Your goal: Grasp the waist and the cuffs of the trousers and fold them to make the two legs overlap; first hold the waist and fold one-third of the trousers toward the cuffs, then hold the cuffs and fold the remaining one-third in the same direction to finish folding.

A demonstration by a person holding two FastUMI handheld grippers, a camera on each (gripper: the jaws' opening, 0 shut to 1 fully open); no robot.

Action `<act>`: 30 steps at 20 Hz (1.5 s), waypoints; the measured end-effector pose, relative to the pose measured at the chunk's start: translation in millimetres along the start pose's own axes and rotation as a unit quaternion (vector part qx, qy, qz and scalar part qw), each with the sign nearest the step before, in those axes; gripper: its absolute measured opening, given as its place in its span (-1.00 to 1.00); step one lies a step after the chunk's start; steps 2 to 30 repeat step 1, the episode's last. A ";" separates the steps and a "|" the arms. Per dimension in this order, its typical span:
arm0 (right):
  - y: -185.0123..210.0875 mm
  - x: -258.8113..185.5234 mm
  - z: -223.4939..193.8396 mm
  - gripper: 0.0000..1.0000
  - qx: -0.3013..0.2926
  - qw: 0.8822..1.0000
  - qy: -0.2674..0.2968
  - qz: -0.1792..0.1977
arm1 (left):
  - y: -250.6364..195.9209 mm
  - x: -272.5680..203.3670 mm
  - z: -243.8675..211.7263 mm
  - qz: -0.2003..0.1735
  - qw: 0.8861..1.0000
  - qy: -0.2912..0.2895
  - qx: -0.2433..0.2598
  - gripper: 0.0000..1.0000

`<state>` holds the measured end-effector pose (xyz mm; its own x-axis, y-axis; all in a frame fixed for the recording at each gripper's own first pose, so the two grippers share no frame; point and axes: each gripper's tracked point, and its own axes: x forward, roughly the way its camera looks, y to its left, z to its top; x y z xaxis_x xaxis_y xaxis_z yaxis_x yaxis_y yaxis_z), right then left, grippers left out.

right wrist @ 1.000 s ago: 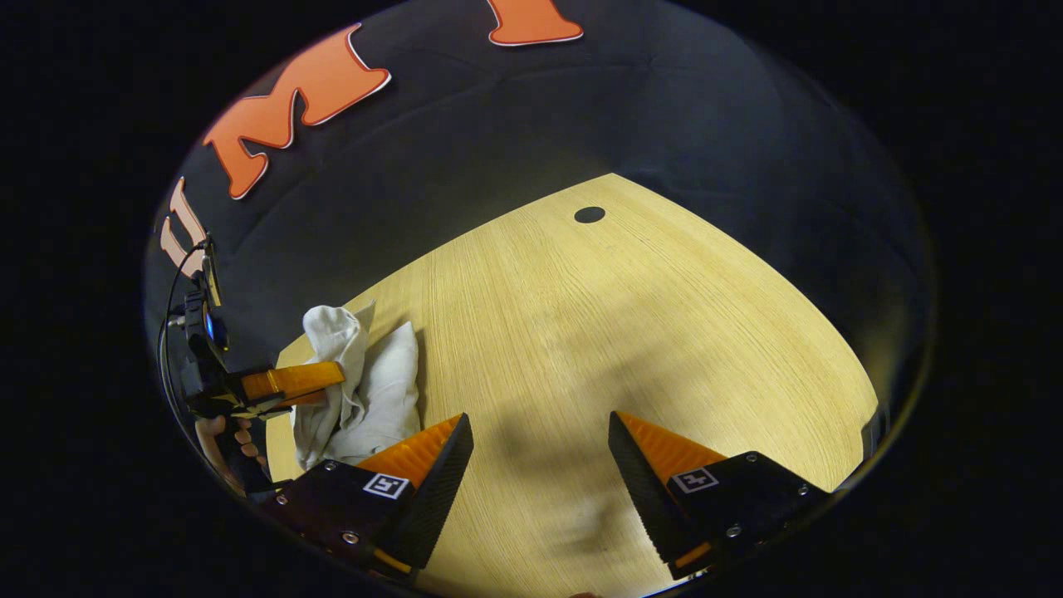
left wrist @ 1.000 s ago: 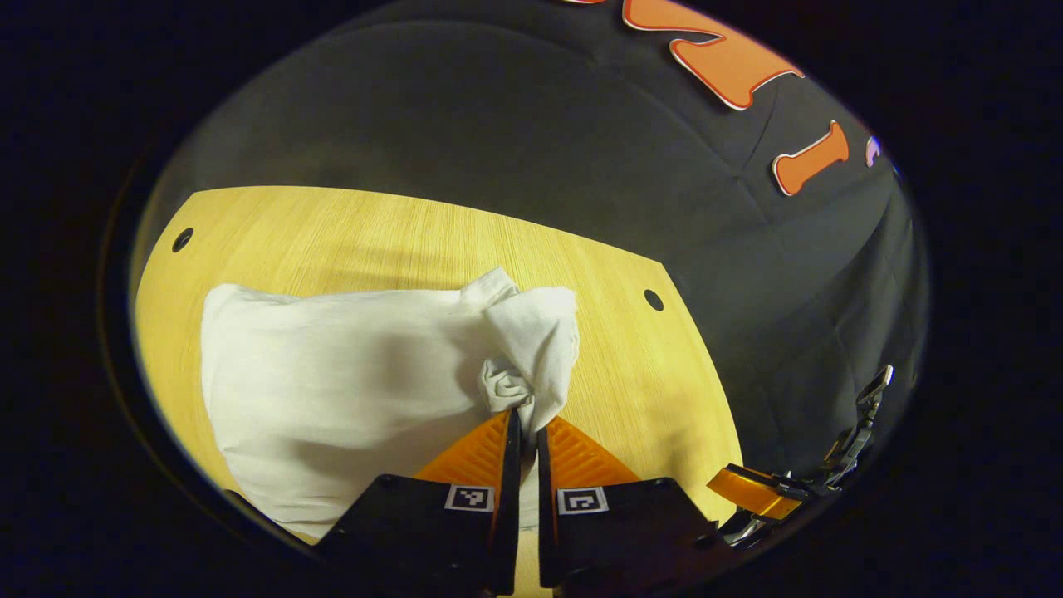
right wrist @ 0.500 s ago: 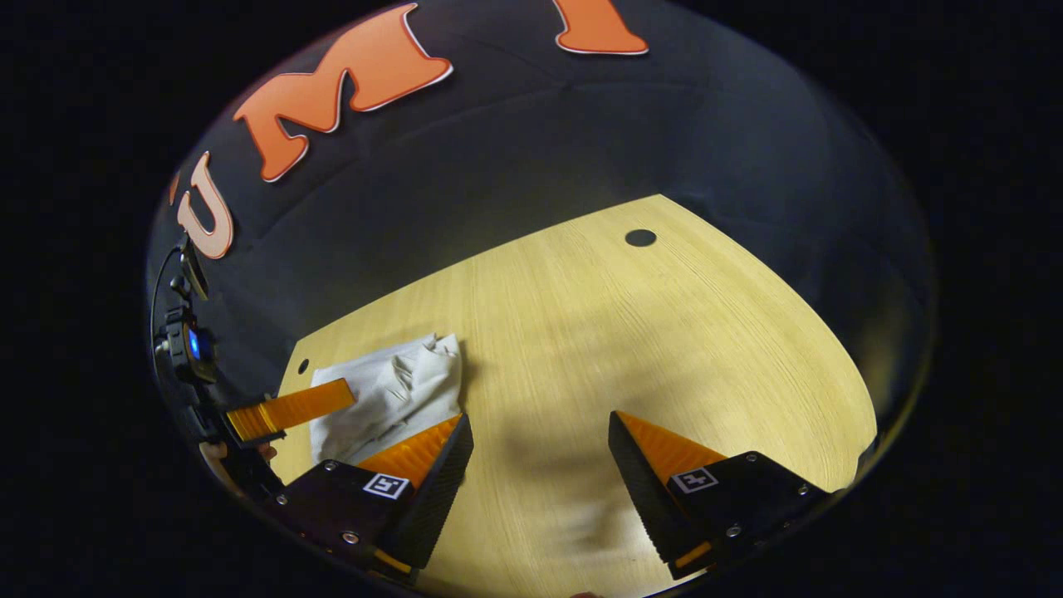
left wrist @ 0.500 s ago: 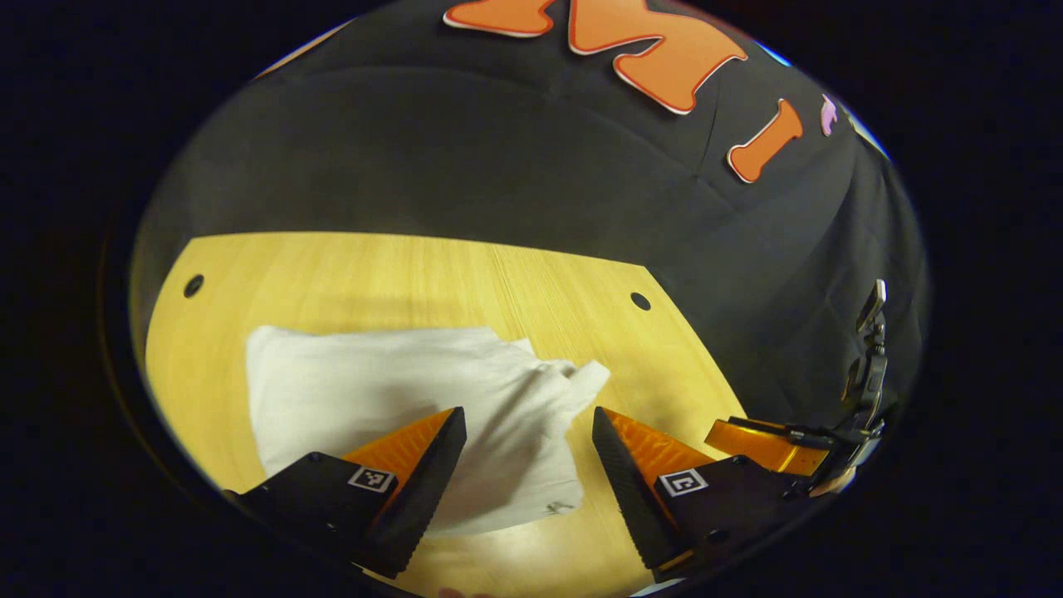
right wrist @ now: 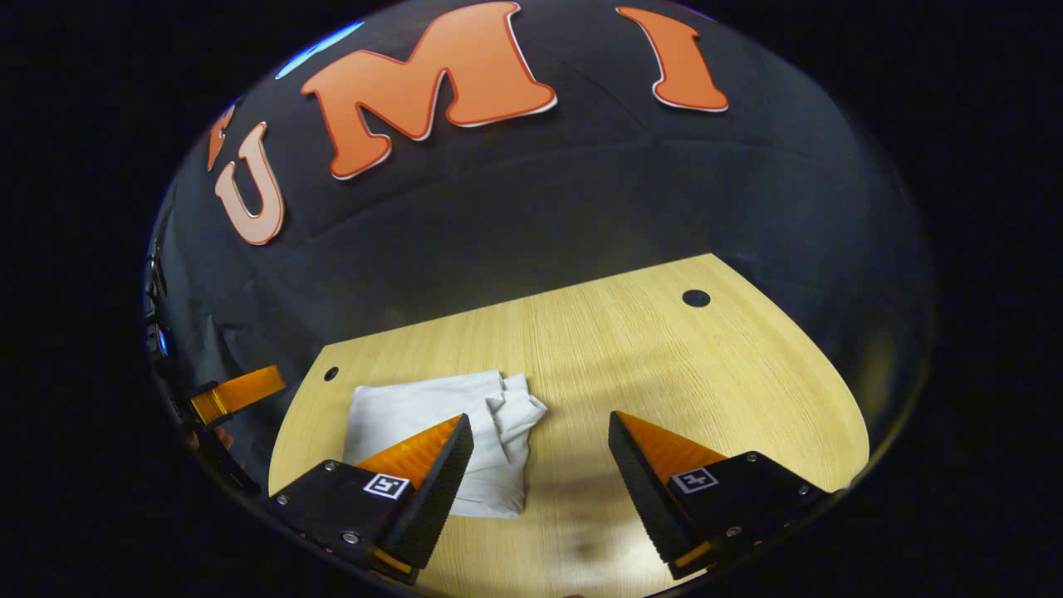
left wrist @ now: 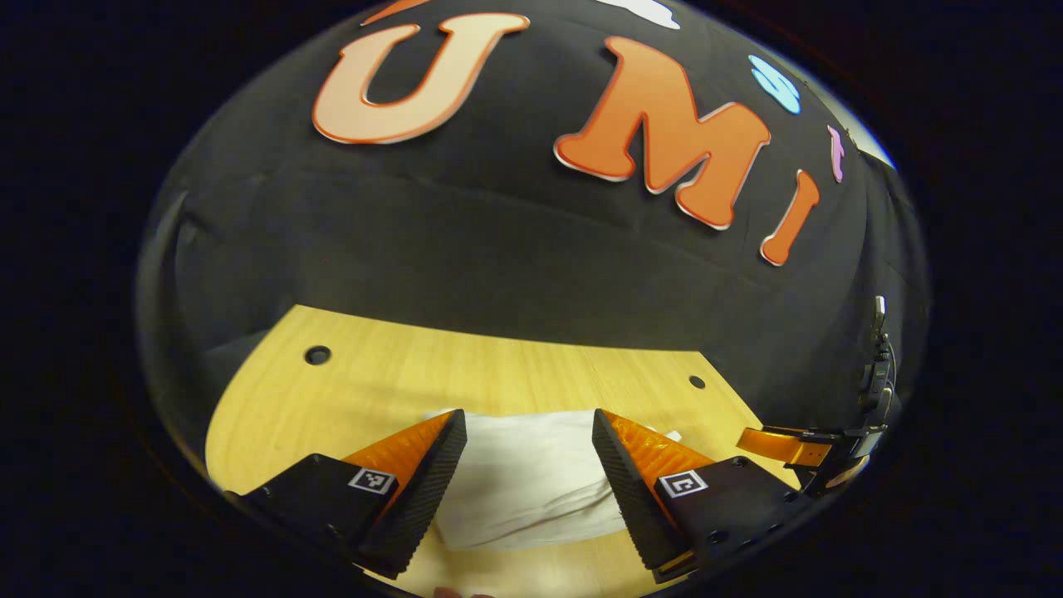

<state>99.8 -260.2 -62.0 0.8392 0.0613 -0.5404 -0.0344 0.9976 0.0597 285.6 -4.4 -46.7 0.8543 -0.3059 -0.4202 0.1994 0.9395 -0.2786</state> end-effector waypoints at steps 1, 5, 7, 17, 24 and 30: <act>1.1 0.7 7.0 0.97 -0.007 1.000 -0.016 -0.002 | 7.5 -0.2 0.0 0.008 1.000 -0.015 0.005 0.97; 1.1 0.7 7.0 0.97 -0.007 1.000 -0.016 -0.002 | 7.5 -0.2 0.0 0.008 1.000 -0.015 0.005 0.97; 1.1 0.7 7.0 0.97 -0.007 1.000 -0.016 -0.002 | 7.5 -0.2 0.0 0.008 1.000 -0.015 0.005 0.97; 1.1 0.7 7.0 0.97 -0.007 1.000 -0.016 -0.002 | 7.5 -0.2 0.0 0.008 1.000 -0.015 0.005 0.97; 1.1 0.7 7.0 0.97 -0.007 1.000 -0.016 -0.002 | 7.5 -0.2 0.0 0.008 1.000 -0.015 0.005 0.97; 1.1 0.7 7.0 0.97 -0.007 1.000 -0.016 -0.002 | 7.5 -0.2 0.0 0.008 1.000 -0.015 0.005 0.97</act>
